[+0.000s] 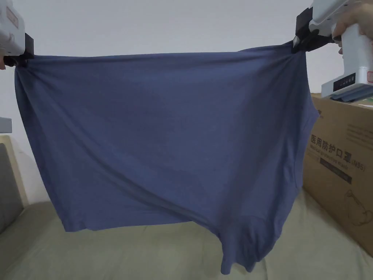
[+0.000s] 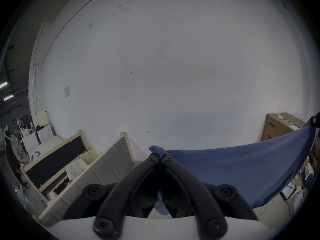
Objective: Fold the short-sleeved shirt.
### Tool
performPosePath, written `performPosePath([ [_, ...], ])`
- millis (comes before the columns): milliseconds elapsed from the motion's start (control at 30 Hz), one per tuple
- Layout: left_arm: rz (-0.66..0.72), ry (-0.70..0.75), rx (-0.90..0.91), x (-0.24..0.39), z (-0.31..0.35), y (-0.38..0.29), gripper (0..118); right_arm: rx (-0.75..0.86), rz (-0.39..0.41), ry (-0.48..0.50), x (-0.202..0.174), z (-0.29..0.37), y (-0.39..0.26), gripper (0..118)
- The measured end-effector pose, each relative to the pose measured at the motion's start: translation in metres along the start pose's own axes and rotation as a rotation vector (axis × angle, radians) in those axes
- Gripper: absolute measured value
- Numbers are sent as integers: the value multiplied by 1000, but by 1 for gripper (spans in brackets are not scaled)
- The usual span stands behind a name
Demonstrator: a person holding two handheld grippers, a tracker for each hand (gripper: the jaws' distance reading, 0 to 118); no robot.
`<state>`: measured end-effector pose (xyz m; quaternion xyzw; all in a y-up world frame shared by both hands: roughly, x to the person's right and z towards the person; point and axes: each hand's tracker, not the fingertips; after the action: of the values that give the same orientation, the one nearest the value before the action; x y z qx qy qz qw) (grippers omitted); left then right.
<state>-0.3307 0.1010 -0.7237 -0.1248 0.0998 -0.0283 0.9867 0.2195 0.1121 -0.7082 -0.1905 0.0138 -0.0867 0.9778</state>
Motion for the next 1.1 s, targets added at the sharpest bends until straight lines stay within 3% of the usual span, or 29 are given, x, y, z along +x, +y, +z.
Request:
performPosePath([
  [167,-34,-20,-116,10,-34,-56,0,-88,30,-13,10,-29,-50,1],
  [267,-6,-42,-155,18,-54,-117,0,-178,41,-49,36,-81,-85,1],
  [567,36,-72,-516,40,-111,-357,0,-547,1,-92,78,-172,-314,1],
  [700,52,-77,-612,37,-93,-450,0,-670,-8,-50,91,-163,-423,1],
  [833,116,-88,-691,14,-62,-514,0,-738,-100,-25,95,-106,-500,1],
  [933,155,-81,-670,-6,-22,-541,0,-723,-80,-30,96,-58,-534,1],
  [1033,103,-53,-679,-19,17,-552,0,-688,-179,66,92,-7,-557,1],
  [1100,99,-27,-656,-27,45,-557,0,-679,-194,80,87,20,-570,1],
])
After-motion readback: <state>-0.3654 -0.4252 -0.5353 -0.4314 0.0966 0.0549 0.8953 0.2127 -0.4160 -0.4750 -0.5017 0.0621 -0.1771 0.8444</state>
